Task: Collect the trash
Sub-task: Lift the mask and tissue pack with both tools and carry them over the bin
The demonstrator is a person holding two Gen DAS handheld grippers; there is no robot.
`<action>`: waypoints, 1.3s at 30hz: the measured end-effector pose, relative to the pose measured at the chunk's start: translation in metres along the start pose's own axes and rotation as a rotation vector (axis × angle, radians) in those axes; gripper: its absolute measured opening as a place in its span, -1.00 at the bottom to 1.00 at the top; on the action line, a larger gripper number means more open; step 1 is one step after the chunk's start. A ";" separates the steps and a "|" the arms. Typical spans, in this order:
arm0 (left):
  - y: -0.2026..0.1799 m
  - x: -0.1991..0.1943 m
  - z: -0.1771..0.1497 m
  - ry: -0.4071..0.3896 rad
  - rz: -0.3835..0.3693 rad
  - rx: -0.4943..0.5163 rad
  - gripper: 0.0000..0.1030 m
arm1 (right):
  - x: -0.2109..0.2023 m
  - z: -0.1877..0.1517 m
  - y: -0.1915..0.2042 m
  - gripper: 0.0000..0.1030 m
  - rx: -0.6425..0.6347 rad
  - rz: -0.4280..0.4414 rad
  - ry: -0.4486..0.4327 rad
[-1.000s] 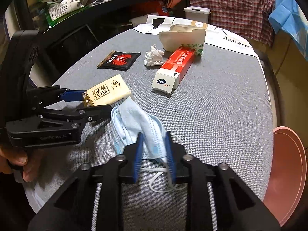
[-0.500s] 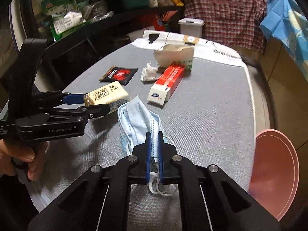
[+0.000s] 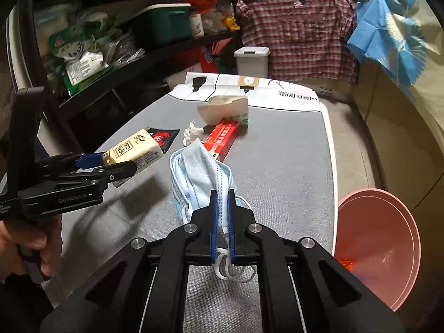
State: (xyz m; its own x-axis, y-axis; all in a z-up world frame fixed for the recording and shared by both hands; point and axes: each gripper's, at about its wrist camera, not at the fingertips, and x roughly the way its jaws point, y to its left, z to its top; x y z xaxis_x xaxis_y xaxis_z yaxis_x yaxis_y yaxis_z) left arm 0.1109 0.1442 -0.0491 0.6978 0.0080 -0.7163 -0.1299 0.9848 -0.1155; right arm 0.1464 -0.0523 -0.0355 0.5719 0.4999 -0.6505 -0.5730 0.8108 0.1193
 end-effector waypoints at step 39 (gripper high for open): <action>-0.036 -0.017 0.012 -0.078 -0.034 0.041 0.12 | -0.050 0.014 -0.036 -0.87 0.137 -0.087 -0.162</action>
State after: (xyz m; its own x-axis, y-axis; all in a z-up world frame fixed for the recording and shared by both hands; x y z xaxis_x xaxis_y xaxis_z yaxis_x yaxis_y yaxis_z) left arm 0.1128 0.1109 -0.0246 0.7544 -0.0135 -0.6563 -0.0776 0.9909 -0.1096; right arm 0.1468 -0.1016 0.0033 0.7089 0.4598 -0.5348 -0.4387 0.8812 0.1761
